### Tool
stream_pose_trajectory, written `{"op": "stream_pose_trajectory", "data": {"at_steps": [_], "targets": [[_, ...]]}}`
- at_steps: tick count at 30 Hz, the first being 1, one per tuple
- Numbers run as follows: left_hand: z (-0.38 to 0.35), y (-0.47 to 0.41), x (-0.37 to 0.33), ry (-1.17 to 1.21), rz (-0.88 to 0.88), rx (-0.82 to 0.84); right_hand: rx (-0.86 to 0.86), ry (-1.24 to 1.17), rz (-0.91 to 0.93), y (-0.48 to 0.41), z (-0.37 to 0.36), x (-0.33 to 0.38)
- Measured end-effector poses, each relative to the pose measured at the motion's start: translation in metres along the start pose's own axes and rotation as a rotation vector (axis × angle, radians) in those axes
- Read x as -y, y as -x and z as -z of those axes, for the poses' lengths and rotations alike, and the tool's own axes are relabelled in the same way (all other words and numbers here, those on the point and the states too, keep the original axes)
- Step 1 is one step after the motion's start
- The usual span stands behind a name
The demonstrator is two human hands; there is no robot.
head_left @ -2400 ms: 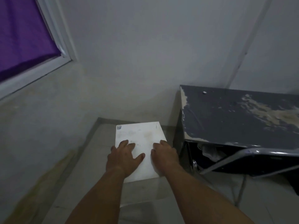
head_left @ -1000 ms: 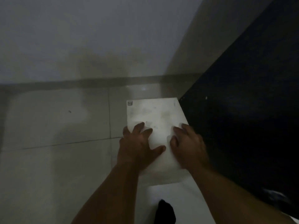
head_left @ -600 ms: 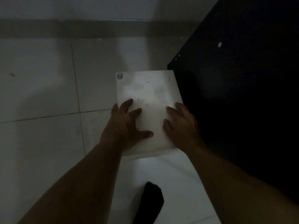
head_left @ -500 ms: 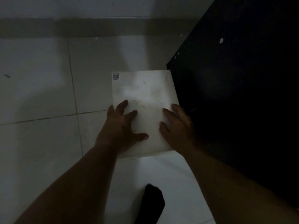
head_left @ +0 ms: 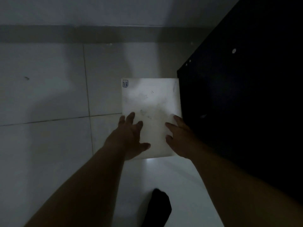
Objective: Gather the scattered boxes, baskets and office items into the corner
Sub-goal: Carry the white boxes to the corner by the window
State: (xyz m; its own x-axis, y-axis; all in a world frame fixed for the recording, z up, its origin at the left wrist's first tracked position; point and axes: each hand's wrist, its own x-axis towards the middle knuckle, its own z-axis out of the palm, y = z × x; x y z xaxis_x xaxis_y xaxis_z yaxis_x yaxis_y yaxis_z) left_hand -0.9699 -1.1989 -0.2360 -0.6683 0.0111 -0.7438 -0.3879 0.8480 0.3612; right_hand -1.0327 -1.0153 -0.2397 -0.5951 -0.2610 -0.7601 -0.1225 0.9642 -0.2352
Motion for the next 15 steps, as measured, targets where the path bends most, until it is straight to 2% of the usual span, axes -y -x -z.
{"op": "stream_pose_trajectory", "data": {"at_steps": [3, 7, 10, 12, 15], "targets": [[0.027, 0.038, -0.013, -0.022, -0.033, -0.075, -0.084, -0.018, 0.038, 0.036, 0.025, 0.029], [0.091, 0.109, -0.035, -0.120, -0.131, -0.256, -0.242, 0.028, 0.181, 0.105, 0.076, 0.083], [0.150, 0.176, -0.052, -0.103, -0.201, -0.454, -0.331, 0.005, 0.235, 0.174, 0.121, 0.131], [0.194, 0.232, -0.065, -0.040, -0.267, -0.617, -0.457, -0.042, 0.263, 0.232, 0.152, 0.161], [0.244, 0.320, -0.088, -0.025, -0.368, -0.717, -0.593, -0.117, 0.288, 0.329, 0.196, 0.193]]}}
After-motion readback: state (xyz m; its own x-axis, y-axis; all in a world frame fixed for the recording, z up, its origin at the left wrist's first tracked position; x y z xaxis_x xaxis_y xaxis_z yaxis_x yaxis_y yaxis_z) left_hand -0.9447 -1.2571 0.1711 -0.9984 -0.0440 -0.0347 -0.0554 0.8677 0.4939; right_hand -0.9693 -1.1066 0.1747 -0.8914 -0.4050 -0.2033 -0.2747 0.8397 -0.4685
